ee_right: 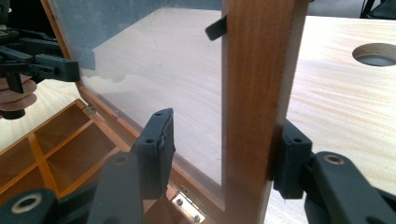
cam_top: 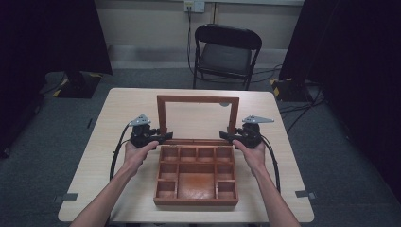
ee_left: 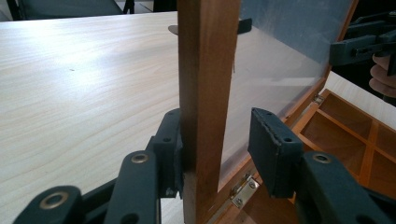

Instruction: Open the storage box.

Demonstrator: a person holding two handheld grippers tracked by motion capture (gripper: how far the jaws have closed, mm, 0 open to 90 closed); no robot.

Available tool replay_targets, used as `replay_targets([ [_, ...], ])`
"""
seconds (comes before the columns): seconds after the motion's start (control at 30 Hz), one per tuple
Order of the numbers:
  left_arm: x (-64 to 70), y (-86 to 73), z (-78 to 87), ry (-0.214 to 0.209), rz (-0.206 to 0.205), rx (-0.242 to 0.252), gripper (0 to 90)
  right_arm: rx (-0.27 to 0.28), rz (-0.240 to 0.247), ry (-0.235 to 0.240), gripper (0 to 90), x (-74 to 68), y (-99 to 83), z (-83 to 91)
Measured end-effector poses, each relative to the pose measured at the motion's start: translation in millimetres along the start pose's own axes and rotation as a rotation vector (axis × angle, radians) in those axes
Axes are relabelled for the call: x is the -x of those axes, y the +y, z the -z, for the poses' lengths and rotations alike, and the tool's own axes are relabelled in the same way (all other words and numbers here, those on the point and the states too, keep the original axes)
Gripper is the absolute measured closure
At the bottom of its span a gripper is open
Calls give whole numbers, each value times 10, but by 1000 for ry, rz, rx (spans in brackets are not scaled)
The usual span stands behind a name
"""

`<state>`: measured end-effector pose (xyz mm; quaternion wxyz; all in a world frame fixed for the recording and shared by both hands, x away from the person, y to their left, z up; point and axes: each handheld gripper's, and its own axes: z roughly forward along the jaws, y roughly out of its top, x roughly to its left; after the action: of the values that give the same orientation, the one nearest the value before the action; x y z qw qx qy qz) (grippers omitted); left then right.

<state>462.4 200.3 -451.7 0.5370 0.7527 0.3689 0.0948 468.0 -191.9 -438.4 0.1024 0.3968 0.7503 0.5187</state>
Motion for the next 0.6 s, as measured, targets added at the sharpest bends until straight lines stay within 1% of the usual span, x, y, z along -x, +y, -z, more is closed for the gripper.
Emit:
replay_targets([
  [0.2,-37,-28,-13,3,6,-29,579,4,-8,-11,493,27,-7,-27],
  [0.37,-54,-39,-35,6,21,-23,580,5,-20,-15,488,49,-15,-53],
  [0.53,-79,-51,-49,15,31,-33,585,1,-28,-18,479,74,-26,-79],
  [0.57,-93,-57,-55,11,38,-32,583,1,-29,-20,473,83,-30,-88],
  [0.6,-99,-59,-57,11,42,-35,581,-4,-40,-21,470,88,-36,-98],
])
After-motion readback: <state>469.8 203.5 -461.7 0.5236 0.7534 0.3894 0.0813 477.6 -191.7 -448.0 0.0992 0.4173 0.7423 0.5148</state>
